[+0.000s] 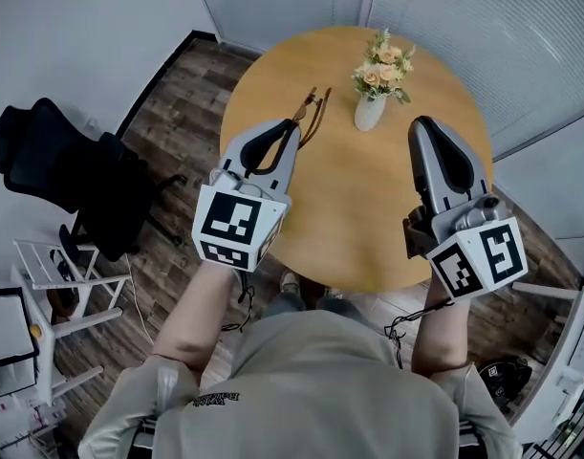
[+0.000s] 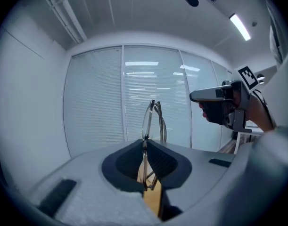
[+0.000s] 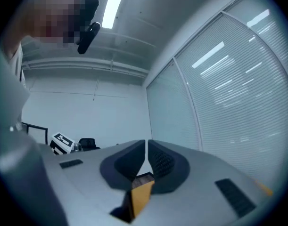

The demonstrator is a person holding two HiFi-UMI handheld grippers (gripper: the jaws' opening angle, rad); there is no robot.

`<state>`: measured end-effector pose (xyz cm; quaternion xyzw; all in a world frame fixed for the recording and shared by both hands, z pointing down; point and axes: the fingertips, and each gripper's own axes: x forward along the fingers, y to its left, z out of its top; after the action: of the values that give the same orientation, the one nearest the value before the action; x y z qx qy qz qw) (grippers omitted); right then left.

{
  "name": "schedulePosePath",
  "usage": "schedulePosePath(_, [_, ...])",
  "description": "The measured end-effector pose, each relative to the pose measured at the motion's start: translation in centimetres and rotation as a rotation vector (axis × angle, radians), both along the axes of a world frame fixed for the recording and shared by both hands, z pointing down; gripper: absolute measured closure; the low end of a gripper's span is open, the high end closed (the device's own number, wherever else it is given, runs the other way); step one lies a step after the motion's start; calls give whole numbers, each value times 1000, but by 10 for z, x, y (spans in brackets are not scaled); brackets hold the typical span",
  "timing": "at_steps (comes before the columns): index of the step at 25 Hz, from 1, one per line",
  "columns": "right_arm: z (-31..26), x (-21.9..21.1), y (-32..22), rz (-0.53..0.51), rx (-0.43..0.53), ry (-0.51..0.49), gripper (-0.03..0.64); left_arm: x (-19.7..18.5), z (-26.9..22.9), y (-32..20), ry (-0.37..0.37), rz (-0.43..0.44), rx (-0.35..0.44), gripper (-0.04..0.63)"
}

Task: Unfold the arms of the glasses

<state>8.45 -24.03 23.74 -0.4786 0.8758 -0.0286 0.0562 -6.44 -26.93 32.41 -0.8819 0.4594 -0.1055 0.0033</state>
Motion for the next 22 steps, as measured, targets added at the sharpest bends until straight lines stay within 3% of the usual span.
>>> schedulePosePath(6, [-55, -13, 36, -64, 110, 28, 578, -20, -51, 28, 247, -37, 30, 552])
schedulePosePath(9, [-70, -22, 56, -116, 137, 14, 578, -34, -61, 42, 331, -53, 22, 552])
schedulePosePath(14, [-68, -31, 74, -146, 133, 25, 578, -52, -58, 58, 358, -81, 5, 552])
schedulePosePath(22, [-17, -41, 82, -185, 9, 78, 578, -62, -29, 70, 383, -109, -77, 552])
